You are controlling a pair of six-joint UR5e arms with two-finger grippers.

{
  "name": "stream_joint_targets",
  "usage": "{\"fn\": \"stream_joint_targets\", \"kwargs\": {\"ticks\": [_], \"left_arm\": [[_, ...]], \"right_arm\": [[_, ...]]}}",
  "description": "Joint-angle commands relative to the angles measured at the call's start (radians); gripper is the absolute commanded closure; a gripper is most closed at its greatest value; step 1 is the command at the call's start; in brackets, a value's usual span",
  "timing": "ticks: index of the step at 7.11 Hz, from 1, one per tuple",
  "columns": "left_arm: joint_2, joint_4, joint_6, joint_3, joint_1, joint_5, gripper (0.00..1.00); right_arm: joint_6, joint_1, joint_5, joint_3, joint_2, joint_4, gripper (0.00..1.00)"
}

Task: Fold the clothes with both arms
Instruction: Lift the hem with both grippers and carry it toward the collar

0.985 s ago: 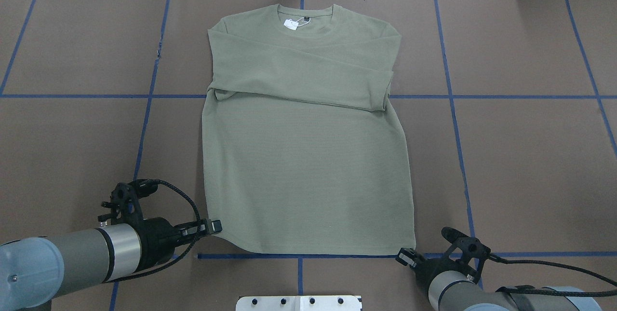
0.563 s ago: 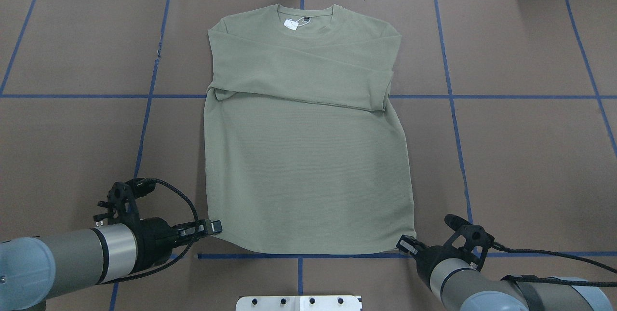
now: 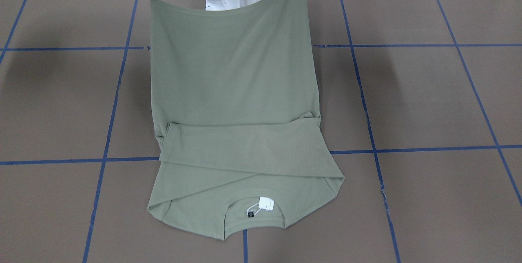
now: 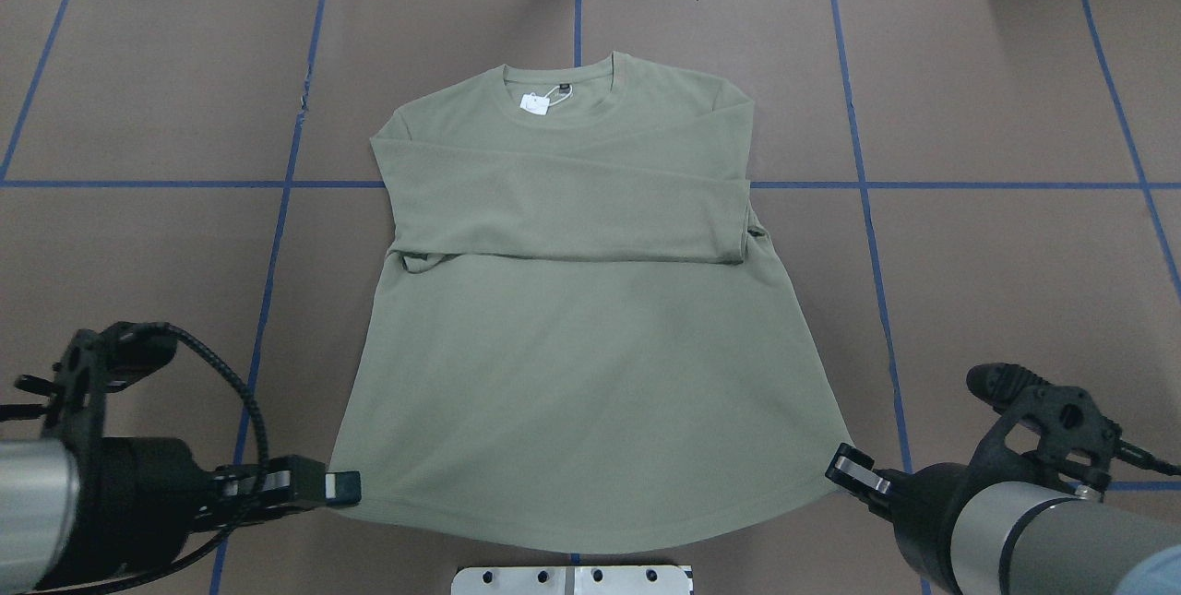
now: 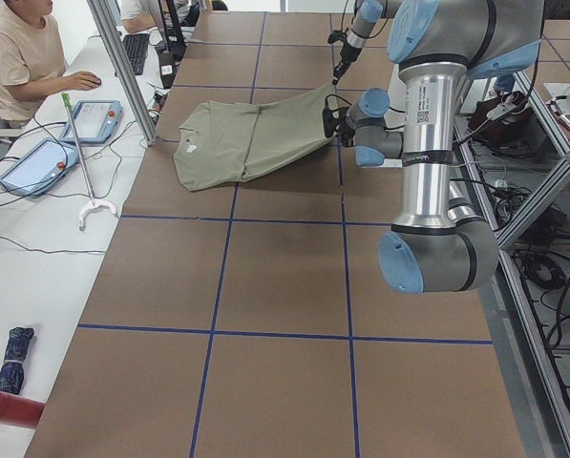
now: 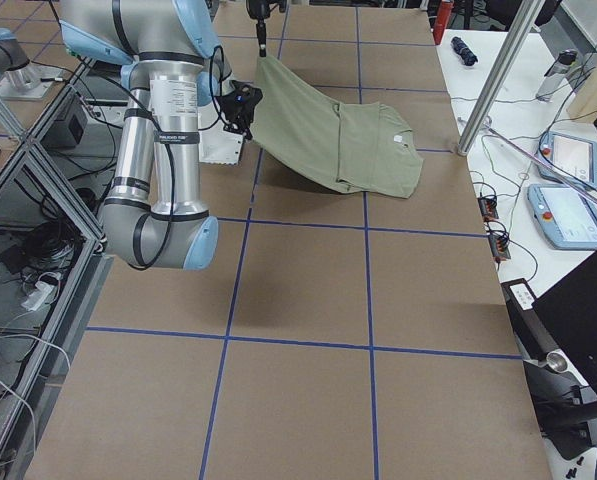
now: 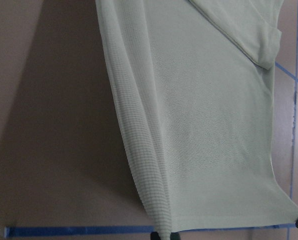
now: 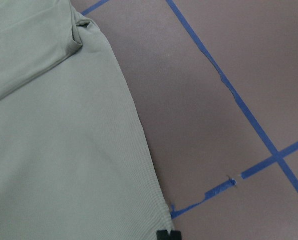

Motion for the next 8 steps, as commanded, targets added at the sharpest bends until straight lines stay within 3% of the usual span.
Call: {"fn": "stream_joint_targets", "kwargs": {"ticks": [1, 2, 3, 4, 5, 6, 8], "left_arm": [[-0.056, 0.155, 0.018, -0.071, -0.083, -0.109, 1.00], [-0.137, 0.155, 0.088, 0.038, -0.103, -0.100, 1.00], [-0.241, 0.153, 0.176, 0.188, -0.189, -0.103, 1.00], [-0.248, 0.155, 0.270, 0.230, -0.262, -0.106, 1.00], [-0.257, 0.152, 0.315, 0.294, -0.292, -0.103, 1.00], [-0.322, 0.146, 0.399, 0.395, -0.383, -0.113, 1.00], [-0.366, 0.153, 0.462, 0.494, -0.461, -0.112, 1.00]], "right_arm": [[-0.072, 0.092, 0.118, 0.026, 0.207, -0.228, 1.00], [-0.165, 0.121, 0.115, -0.009, 0.220, -0.226, 1.00], [-0.274, 0.197, 0.117, -0.104, 0.269, -0.211, 1.00], [-0.380, 0.280, 0.123, -0.219, 0.293, -0.122, 1.00], [-0.451, 0.352, 0.135, -0.387, 0.294, 0.065, 1.00], [-0.468, 0.418, 0.193, -0.465, 0.292, 0.155, 1.00], [-0.549, 0.497, 0.218, -0.552, 0.318, 0.216, 1.00]]}}
